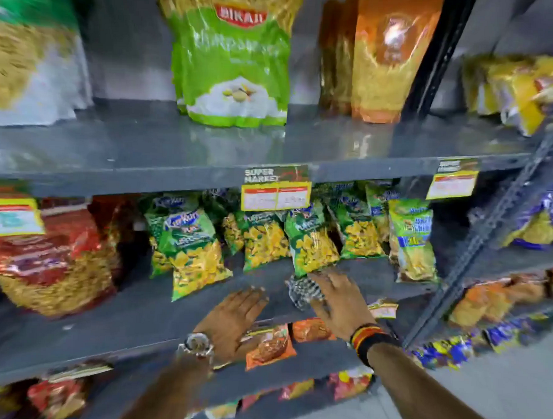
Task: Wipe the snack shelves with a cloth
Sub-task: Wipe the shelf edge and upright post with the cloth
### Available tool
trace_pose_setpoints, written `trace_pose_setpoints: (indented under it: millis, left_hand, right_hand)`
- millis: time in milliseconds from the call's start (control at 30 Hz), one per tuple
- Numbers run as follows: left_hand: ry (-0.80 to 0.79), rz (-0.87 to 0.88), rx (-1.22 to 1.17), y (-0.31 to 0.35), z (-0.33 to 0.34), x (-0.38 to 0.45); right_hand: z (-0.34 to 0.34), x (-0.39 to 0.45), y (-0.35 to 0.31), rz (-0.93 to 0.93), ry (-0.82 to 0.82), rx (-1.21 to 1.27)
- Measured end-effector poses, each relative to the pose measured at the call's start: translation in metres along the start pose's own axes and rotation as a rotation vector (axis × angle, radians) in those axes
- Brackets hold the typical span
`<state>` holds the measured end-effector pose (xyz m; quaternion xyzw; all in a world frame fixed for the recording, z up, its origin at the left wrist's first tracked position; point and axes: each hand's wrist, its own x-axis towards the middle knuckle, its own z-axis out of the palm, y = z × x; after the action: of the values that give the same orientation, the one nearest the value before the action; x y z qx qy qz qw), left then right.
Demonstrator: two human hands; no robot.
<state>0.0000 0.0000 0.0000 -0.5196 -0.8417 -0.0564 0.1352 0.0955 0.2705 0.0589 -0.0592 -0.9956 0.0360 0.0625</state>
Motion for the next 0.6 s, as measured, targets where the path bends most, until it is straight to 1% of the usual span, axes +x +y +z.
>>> trace_pose_setpoints:
  millis: [33,133,200,267,300,333,400,433,467,500,600]
  left_hand:
    - [0.000,0.005,0.027,-0.006,0.012,0.000]
    - [-0.077,-0.027,0.060,-0.021,0.039,0.000]
    - [-0.106,-0.034,0.053,-0.025,0.050,0.001]
    - [-0.139,-0.034,0.029,-0.027,0.050,0.003]
    - [-0.131,-0.030,0.035,-0.028,0.051,0.004]
    - [-0.134,-0.034,0.037,-0.028,0.051,0.003]
    - [-0.129,-0.041,0.042,-0.026,0.050,0.003]
    - [-0.119,-0.040,0.050,-0.026,0.051,0.003]
    - [-0.116,-0.041,0.052,-0.026,0.052,0.003]
    - [-0.116,-0.042,0.050,-0.026,0.052,0.002]
    - [-0.136,-0.049,0.028,-0.026,0.052,0.001]
  right_hand:
    - [0.010,0.009,0.005,-0.008,-0.047,0.017]
    - [0.040,0.023,0.008,0.034,-0.101,0.012]
    - [0.052,0.020,-0.003,0.071,-0.077,0.019]
    - [0.049,0.017,-0.006,0.062,0.000,0.010]
    - [0.044,0.019,-0.002,0.017,0.019,0.005]
    - [0.041,0.023,0.005,-0.065,0.004,0.007]
    - [0.043,0.032,0.024,-0.295,-0.090,-0.013]
    - [0.047,0.035,0.031,-0.373,-0.148,-0.029]
    - [0.052,0.037,0.036,-0.405,-0.175,-0.028]
    - [0.058,0.037,0.036,-0.396,-0.169,-0.009]
    - [0.066,0.031,0.025,-0.320,-0.081,0.048]
